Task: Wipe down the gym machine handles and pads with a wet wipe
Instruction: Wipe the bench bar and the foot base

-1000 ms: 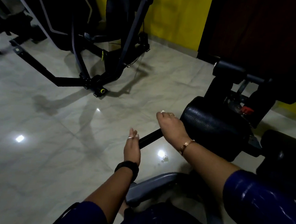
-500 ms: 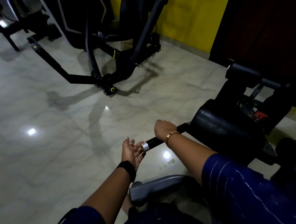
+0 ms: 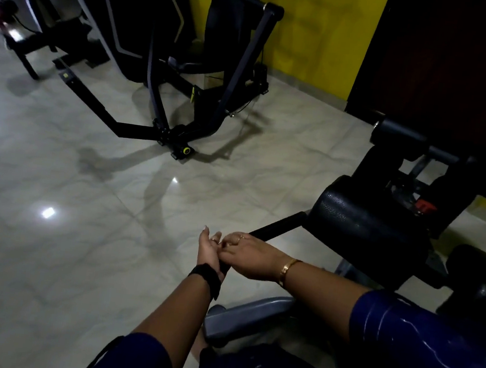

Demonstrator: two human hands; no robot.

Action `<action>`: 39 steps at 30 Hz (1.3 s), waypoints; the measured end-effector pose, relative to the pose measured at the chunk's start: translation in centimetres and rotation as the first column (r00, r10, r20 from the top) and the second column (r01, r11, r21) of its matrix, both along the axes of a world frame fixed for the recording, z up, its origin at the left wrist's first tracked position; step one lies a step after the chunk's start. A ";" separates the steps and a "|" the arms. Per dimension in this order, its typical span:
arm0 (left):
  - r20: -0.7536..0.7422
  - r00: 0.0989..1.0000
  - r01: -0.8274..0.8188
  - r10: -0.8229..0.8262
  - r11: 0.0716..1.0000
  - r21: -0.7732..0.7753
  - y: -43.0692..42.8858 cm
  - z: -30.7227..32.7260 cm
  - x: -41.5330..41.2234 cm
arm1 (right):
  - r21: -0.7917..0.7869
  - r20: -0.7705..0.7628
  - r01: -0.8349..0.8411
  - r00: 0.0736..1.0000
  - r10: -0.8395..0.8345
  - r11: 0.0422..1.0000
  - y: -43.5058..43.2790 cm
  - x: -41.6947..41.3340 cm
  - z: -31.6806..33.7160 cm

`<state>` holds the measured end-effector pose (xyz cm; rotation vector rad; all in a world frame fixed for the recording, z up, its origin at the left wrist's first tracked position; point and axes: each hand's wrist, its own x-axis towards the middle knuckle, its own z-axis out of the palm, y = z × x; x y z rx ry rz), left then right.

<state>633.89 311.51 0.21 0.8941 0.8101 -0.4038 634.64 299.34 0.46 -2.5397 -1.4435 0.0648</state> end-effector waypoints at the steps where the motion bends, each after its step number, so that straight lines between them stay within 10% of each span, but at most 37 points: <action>1: 0.012 1.000 0.013 -0.013 1.000 0.021 -0.2 0.1 0.0 | 0.002 0.034 -0.040 0.999 0.040 0.999 -0.2 0.1 0.0; 16: 0.134 0.943 0.234 -0.305 0.892 0.387 -1.5 3.0 -0.7 | 0.214 -0.199 0.367 0.924 -0.327 0.905 -3.4 0.4 -0.6; 19: 0.097 0.848 0.368 -0.521 0.710 0.600 -1.0 2.2 -1.0 | 0.069 -0.187 0.474 0.871 -0.455 0.878 -7.4 2.2 -0.9; 23: -0.207 0.463 0.419 -0.862 0.007 0.908 -0.4 1.5 -1.1 | -0.154 -0.029 0.583 0.804 -0.593 0.798 -7.8 2.8 0.3; 25: -0.353 0.407 0.357 -0.842 -0.209 0.910 -0.6 1.3 -1.3 | -0.170 -0.074 0.643 0.747 -0.660 0.747 -6.0 2.5 0.9; 30: -0.494 0.441 0.321 -0.749 -0.383 0.866 -1.5 1.4 -1.8 | 0.063 -0.348 0.562 0.787 -0.510 0.825 -1.0 0.2 1.0; 35: -0.551 0.446 0.249 -0.705 -0.494 0.833 -1.8 0.9 -2.1 | -0.126 -0.035 0.439 0.894 -0.446 0.890 -4.1 -0.1 0.2; 39: -0.576 0.435 0.188 -0.692 -0.556 0.809 -1.8 0.7 -2.0 | -0.424 0.209 0.596 0.797 -0.567 0.682 -8.0 2.1 0.6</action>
